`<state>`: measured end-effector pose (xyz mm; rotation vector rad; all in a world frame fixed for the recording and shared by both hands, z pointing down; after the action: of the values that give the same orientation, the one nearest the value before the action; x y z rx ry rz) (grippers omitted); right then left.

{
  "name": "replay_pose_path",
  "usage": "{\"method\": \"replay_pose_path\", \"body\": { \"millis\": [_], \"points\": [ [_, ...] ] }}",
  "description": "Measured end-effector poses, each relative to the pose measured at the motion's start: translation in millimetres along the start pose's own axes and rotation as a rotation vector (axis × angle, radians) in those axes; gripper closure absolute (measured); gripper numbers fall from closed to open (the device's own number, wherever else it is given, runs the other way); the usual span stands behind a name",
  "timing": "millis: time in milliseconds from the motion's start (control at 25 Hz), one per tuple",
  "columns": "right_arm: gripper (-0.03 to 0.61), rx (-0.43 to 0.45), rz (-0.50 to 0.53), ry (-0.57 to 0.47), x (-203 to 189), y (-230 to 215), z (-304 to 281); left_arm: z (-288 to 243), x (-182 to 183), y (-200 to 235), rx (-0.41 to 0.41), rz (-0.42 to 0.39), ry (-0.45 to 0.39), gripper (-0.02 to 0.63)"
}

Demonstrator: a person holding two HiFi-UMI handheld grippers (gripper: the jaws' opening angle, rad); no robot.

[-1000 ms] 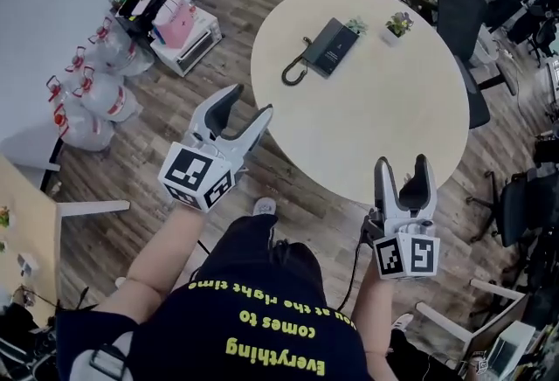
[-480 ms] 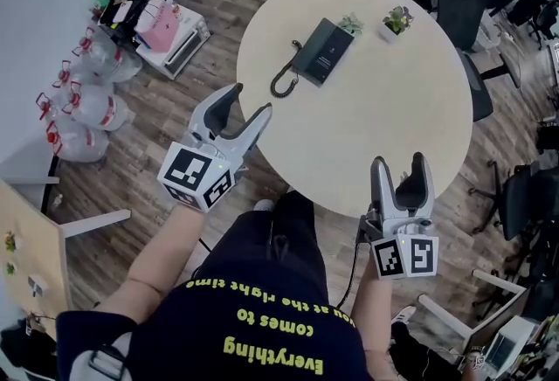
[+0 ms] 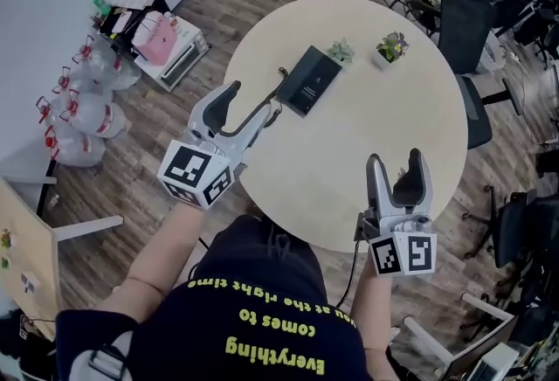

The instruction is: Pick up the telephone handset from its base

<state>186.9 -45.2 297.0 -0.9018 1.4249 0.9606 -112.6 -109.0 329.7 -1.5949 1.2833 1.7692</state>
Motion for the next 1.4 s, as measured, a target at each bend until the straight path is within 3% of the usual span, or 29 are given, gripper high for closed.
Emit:
{"method": "replay_pose_path", "body": {
  "millis": [240,480,720,920,1400],
  "points": [
    [0.218,-0.002,-0.017,0.021,-14,-29,-13,-39,-17,0,0.015,0.014,0.047,0.354],
    [0.241,-0.051,-0.014,0.024,-24,-31,-27,-71,-39,31,0.008,0.041,0.119,0.336],
    [0.242,-0.11,-0.038,0.051,-36,-26,-55,-110,-52,56,-0.055,0.016,0.189,0.333],
    [0.261,-0.088,-0.058,0.054,-44,-14,-80,-144,-62,76,-0.115,0.019,0.247,0.333],
    [0.265,-0.158,-0.108,0.156,-83,-15,-116,-208,-120,118,-0.18,0.029,0.424,0.333]
  ]
}}
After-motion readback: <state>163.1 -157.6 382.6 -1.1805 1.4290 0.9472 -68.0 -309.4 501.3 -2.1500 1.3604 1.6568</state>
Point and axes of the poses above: the fingertips, and each gripper's own axes: z backward along the fingers, y to its left, x out of its top, the point moved 7 cm from there along z, backward along the fingers, and after that the axes turned 13 degrees about z, right-handed, at the moved point
